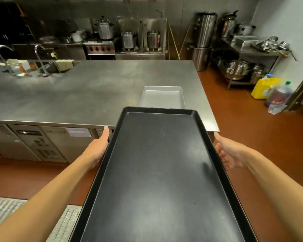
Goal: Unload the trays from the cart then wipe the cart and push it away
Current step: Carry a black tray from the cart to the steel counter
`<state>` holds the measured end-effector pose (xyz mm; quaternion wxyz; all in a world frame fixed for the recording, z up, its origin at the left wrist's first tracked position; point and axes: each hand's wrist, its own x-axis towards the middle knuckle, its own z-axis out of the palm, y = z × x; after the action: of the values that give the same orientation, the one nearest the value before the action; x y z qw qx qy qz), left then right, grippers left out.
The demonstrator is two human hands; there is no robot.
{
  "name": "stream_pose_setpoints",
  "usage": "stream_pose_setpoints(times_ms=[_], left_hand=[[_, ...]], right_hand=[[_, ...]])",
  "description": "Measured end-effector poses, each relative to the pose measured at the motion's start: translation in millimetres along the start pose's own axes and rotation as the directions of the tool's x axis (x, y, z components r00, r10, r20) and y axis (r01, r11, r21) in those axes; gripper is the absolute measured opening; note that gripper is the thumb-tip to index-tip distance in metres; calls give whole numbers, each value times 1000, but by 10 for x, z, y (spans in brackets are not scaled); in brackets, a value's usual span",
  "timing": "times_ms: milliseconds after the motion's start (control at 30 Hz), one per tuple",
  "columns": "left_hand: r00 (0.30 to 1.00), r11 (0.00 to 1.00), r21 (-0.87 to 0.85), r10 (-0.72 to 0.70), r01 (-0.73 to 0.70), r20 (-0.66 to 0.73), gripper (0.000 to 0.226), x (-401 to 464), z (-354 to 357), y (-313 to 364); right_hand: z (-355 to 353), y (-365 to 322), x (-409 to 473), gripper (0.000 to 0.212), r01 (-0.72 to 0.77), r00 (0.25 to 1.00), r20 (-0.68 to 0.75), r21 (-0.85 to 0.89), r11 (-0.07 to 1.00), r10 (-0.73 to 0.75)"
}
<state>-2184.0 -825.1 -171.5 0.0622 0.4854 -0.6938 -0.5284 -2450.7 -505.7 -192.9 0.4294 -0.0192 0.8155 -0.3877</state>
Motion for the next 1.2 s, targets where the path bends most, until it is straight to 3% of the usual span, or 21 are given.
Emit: stream_pose_setpoints(times_ms=[100, 233, 300, 400, 533, 633, 733, 1200], left_hand=[[1000, 1000, -22, -1, 1, -16, 85, 338, 18, 206], [999, 999, 28, -25, 24, 32, 107, 831, 86, 410], [1000, 998, 66, 5, -5, -4, 101, 1107, 150, 515], [1000, 994, 107, 17, -18, 13, 97, 1503, 239, 738], [1000, 983, 183, 1, 1, -9, 99, 2067, 338, 1114], [999, 988, 152, -23, 27, -26, 111, 2455, 457, 1398], [999, 989, 144, -14, 19, -33, 89, 2781, 558, 1656], [997, 984, 177, -46, 36, 57, 74, 4111, 774, 2234]], right_hand=[[-79, -196, 362, 76, -11, 1000, 6, 3, 1000, 11], [-202, -401, 873, 91, -38, 999, 32, 12, 999, 38], [-272, -545, 1100, 97, -59, 998, 28, 4, 998, 59], [-377, -821, 1445, 93, -59, 998, 35, -19, 998, 59], [-557, -1298, 1866, 72, -54, 998, 22, 29, 998, 53], [-725, -1620, 2182, 72, -48, 997, 53, 22, 999, 47], [-891, -1898, 2492, 74, -27, 997, 66, -1, 1000, 27], [-1135, -2690, 3561, 74, -83, 996, -20, 41, 996, 84]])
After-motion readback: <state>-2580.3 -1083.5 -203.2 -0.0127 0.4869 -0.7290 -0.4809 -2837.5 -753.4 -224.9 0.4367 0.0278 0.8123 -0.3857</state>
